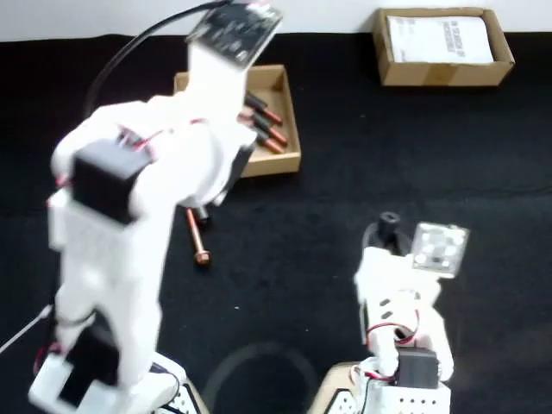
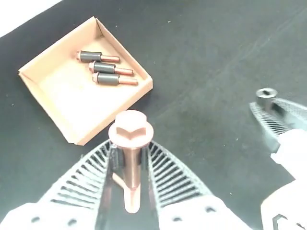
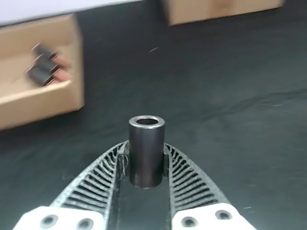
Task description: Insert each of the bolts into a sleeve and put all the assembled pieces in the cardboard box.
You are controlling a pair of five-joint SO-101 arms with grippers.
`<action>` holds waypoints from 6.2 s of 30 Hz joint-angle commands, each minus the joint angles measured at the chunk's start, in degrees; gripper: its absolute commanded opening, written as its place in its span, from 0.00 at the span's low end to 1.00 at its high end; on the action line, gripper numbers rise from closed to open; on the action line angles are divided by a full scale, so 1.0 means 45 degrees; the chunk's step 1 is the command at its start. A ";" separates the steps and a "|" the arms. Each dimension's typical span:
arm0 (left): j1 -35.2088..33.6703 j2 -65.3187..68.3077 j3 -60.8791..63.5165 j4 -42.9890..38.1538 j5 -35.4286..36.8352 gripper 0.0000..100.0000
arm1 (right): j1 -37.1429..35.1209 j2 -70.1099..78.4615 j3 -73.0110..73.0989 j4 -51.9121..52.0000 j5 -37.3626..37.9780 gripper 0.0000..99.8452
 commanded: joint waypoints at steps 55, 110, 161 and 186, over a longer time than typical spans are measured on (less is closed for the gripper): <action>0.2471 -1.2083 2.1187 -1.9575 0.1602 0.01 | -0.5832 -0.0127 0.2979 -0.5402 -0.0176 0.01; 0.3077 -0.8918 1.8960 -1.7094 0.3516 0.01 | -0.5499 -0.0186 0.2979 -0.5441 -0.0156 0.01; -0.5812 -1.9741 2.4000 -0.9221 0.1680 0.01 | -0.3819 1.0833 -1.0344 -0.3155 0.1621 0.01; -0.7512 -1.9800 2.9744 -1.1194 0.1680 0.01 | -0.5636 2.7731 -2.3805 -0.3194 1.0100 0.01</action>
